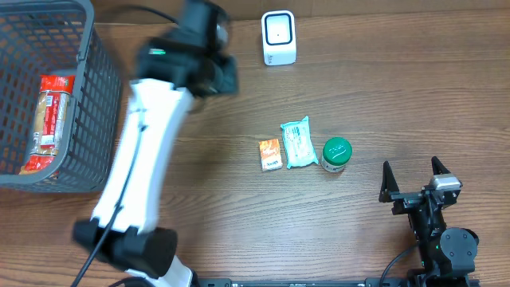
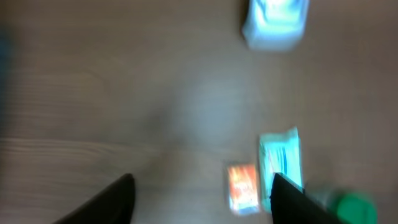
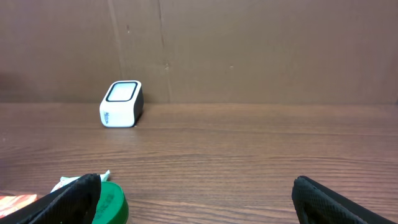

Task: Scan the item barcode

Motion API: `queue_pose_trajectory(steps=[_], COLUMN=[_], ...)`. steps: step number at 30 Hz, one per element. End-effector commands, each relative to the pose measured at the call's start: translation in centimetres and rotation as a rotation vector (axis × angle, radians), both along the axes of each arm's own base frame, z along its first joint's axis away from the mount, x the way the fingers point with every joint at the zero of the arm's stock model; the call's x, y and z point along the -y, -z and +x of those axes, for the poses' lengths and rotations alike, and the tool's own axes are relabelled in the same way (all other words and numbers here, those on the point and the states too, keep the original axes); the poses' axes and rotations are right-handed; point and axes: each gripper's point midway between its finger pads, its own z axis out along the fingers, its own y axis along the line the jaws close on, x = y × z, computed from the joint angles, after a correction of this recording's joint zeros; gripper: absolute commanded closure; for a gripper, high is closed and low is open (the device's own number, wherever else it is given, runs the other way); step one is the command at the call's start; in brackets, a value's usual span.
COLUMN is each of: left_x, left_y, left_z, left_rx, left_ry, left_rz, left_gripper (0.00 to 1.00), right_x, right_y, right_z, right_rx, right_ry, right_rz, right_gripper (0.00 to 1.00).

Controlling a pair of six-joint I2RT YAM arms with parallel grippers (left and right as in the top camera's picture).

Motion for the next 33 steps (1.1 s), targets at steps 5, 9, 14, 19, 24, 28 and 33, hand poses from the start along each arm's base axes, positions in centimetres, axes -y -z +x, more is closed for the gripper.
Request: queue_pose_trajectory(steps=[5, 9, 14, 19, 24, 28, 33], left_x=[-14.1, -20.6, -27.6, -32.4, -36.0, -38.5, -40.9], left_y=[-10.4, -10.5, -9.0, -6.1, -3.1, -0.1, 5.2], left_z=[-0.3, -1.1, -2.6, -3.5, -3.7, -3.2, -2.2], left_rx=[0.270, 0.265, 0.214, 0.144, 0.067, 0.000, -0.106], left_ry=[-0.295, -0.457, -0.616, -0.695, -0.734, -0.718, -0.676], left_rz=[0.278, 0.309, 0.317, 0.269, 0.273, 0.293, 0.285], left_gripper=[0.13, 0.07, 0.01, 0.00, 0.00, 0.00, 0.00], right_x=[0.3, 0.3, 0.3, 0.3, 0.3, 0.3, 0.3], right_y=[0.1, 0.1, 0.1, 0.1, 0.1, 0.1, 0.1], right_z=[0.0, 0.0, 0.0, 0.0, 0.0, 0.0, 0.0], right_rx=[0.006, 0.006, 0.006, 0.006, 0.006, 0.006, 0.006], right_ry=[0.016, 0.016, 0.016, 0.016, 0.016, 0.016, 0.016], right_rz=[-0.001, -0.001, -0.001, -0.001, -0.001, -0.001, -0.001], right_gripper=[0.00, 0.00, 0.00, 0.00, 0.00, 0.00, 0.00])
